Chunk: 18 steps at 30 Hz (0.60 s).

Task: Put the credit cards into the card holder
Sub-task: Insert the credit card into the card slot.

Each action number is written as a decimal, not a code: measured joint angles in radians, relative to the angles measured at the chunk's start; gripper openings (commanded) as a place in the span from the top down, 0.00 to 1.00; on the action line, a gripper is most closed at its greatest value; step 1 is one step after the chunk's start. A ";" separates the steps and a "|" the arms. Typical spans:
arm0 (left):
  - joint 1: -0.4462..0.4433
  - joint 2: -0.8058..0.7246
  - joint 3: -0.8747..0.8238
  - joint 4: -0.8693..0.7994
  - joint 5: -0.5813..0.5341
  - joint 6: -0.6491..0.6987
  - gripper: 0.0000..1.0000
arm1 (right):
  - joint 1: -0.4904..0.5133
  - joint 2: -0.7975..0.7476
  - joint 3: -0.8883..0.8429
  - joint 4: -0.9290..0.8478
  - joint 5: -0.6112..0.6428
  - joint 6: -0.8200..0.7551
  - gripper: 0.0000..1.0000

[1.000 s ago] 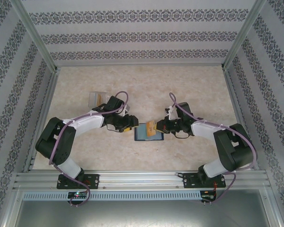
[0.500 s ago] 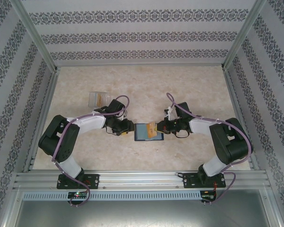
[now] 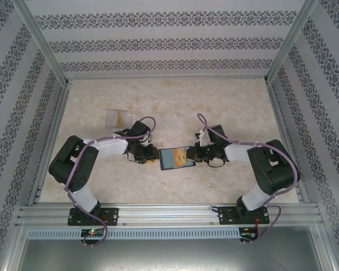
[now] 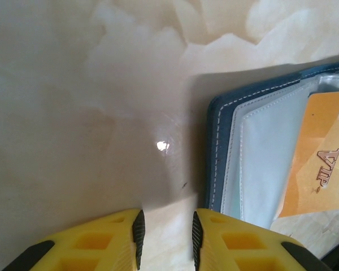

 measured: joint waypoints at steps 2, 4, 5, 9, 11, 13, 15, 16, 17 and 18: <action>0.001 0.000 -0.002 0.004 0.002 -0.005 0.69 | 0.000 0.000 -0.006 0.014 -0.003 0.008 1.00; 0.002 0.000 -0.004 0.008 0.003 -0.009 0.69 | 0.000 0.001 -0.008 0.023 -0.009 0.012 1.00; 0.002 0.000 -0.005 0.009 0.003 -0.010 0.69 | 0.000 0.001 -0.009 0.026 -0.011 0.012 1.00; 0.002 -0.002 -0.013 0.023 0.006 -0.018 0.69 | 0.000 0.001 -0.009 0.030 -0.022 0.011 1.00; 0.002 -0.002 -0.013 0.023 0.006 -0.018 0.69 | 0.000 0.008 -0.008 0.030 -0.030 0.011 1.00; 0.002 -0.002 -0.013 0.023 0.006 -0.018 0.69 | 0.000 0.021 -0.006 0.029 -0.039 0.006 1.00; 0.003 0.000 -0.013 0.023 0.006 -0.017 0.69 | 0.000 0.039 -0.003 0.029 -0.048 0.003 1.00; 0.003 0.001 -0.013 0.023 0.006 -0.017 0.69 | 0.000 0.047 -0.001 0.029 -0.054 0.003 1.00; 0.003 0.002 -0.013 0.023 0.006 -0.017 0.69 | 0.000 0.056 0.003 0.030 -0.061 0.000 1.00; 0.003 0.003 -0.012 0.023 0.006 -0.017 0.69 | 0.000 0.063 0.007 0.029 -0.067 -0.002 1.00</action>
